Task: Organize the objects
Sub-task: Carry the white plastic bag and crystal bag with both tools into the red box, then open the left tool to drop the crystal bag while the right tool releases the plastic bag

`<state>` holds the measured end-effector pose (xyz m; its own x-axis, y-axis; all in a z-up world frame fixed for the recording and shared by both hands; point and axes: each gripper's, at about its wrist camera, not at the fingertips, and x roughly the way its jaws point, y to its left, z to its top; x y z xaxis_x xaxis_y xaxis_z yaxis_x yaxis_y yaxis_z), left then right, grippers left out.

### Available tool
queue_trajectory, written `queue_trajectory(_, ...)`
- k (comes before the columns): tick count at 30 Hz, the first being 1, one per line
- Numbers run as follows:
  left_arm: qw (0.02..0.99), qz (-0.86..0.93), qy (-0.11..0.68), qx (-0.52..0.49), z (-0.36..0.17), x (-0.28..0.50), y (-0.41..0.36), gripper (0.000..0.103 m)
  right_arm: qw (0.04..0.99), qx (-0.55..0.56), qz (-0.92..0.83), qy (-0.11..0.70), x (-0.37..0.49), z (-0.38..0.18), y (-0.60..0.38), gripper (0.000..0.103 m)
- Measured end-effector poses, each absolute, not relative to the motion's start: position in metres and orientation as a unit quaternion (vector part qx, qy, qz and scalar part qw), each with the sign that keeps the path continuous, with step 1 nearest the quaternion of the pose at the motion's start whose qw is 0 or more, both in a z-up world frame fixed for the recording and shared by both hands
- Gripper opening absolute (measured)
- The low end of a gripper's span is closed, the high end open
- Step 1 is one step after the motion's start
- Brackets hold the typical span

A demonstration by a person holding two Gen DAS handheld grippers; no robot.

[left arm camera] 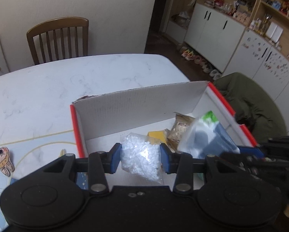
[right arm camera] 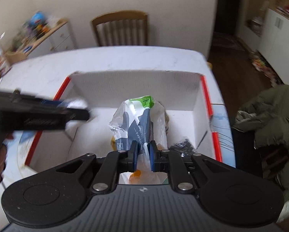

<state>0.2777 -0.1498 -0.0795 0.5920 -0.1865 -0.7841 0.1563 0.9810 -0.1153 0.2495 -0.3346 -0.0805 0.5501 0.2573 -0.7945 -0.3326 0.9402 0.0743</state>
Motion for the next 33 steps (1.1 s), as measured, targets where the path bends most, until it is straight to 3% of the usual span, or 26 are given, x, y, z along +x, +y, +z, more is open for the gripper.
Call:
queue_trajectory(12, 0.879, -0.055, 0.474, -0.001, -0.106, 0.313, -0.174, 0.041, 0.867, -0.109, 0.175, 0.453, 0.259, -0.103, -0.346, 0.012)
queue_trajectory(33, 0.855, -0.022, 0.517, 0.023, -0.13, 0.337, -0.179, 0.042, 0.851, -0.077, 0.208, 0.476, 0.266, -0.117, -0.355, 0.012)
